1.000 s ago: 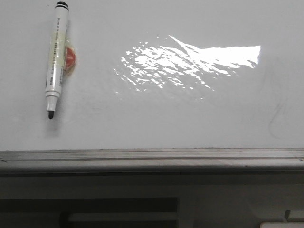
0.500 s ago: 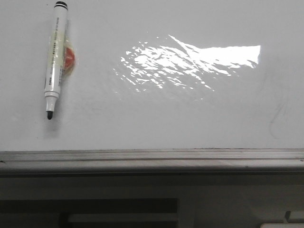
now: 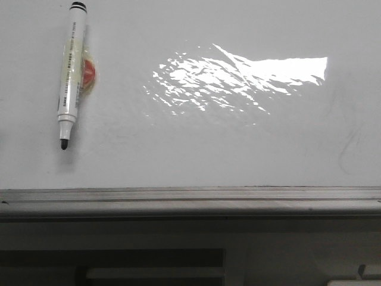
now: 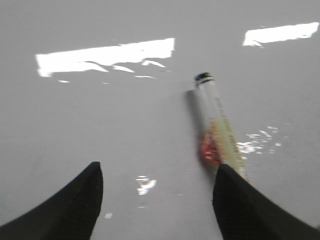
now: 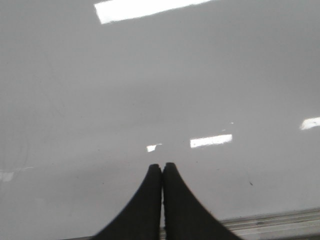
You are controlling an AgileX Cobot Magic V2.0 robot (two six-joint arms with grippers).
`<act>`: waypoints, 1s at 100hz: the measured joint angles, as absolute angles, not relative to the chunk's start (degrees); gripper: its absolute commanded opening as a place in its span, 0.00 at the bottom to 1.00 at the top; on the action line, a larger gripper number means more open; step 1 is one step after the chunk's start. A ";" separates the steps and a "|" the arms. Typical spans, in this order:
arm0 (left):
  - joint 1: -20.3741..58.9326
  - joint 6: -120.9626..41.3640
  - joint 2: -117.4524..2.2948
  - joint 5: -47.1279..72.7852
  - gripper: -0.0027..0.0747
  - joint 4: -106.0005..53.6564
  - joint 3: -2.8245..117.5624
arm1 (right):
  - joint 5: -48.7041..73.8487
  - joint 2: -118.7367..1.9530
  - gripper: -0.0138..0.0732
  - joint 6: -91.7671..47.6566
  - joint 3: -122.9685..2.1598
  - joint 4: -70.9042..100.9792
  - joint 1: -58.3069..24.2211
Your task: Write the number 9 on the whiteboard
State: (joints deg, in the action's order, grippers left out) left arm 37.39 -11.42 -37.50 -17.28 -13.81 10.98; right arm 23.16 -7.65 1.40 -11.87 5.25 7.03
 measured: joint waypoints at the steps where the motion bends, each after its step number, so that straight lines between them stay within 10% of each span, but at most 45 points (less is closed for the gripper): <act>1: 37.94 -11.42 -37.93 -17.65 0.60 -14.07 10.98 | 23.16 -7.65 0.09 1.40 -11.87 5.25 7.03; 69: 57.57 -11.29 -65.57 -34.84 0.59 -33.01 16.79 | 20.83 -7.65 0.09 1.97 -11.87 5.25 7.03; 100: 57.71 -11.29 -66.54 -34.72 0.05 -39.07 17.15 | 22.21 -7.95 0.09 1.97 -11.87 5.25 1.77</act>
State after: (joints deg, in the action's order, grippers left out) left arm 57.71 -11.29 -66.54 -34.72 -39.07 17.15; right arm 22.21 -7.95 1.97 -11.87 5.25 1.77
